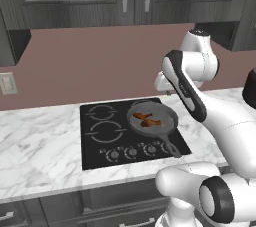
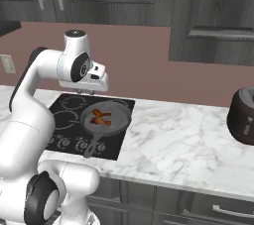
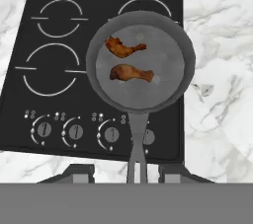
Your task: Take the chicken drumsticks from the pan and place one on each plate on the dining counter.
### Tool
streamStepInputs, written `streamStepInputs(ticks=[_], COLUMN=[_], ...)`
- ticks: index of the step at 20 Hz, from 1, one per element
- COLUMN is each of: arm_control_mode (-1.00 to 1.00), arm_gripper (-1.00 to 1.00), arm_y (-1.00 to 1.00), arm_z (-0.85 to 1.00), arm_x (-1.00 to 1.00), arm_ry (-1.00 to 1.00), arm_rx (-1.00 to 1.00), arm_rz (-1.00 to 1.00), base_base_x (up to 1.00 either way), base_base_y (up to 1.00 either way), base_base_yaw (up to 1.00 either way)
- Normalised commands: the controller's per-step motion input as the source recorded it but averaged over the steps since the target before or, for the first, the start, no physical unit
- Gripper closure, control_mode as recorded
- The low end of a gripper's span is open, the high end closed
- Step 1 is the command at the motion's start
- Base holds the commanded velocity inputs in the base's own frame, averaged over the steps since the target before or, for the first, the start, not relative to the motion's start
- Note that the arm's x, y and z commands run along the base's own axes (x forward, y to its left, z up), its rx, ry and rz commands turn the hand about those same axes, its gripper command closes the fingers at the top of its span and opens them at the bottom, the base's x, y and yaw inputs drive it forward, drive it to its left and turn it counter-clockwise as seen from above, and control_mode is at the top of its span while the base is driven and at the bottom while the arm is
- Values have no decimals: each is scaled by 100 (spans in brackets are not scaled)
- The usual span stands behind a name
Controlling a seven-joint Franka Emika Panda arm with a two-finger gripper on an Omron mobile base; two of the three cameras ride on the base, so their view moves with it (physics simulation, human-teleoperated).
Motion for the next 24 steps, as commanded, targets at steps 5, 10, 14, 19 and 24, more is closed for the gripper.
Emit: streamStepInputs(ticks=[5,10,14,19,24], arm_control_mode=[-100,-100,-100,-100,-100], arm_gripper=[-100,-100,-100,-100,-100], arm_y=[0,0,0,3,3], arm_z=[0,-10,-30,-34,-43], arm_x=[0,2,19,47,59], arm_ry=[0,0,0,0,0], arm_rx=[0,0,0,-7,-13], arm_rz=[0,13,25,22,16], base_base_x=[0,0,0,0,0], base_base_y=[0,0,0,0,0], base_base_yaw=[0,0,0,0,0])
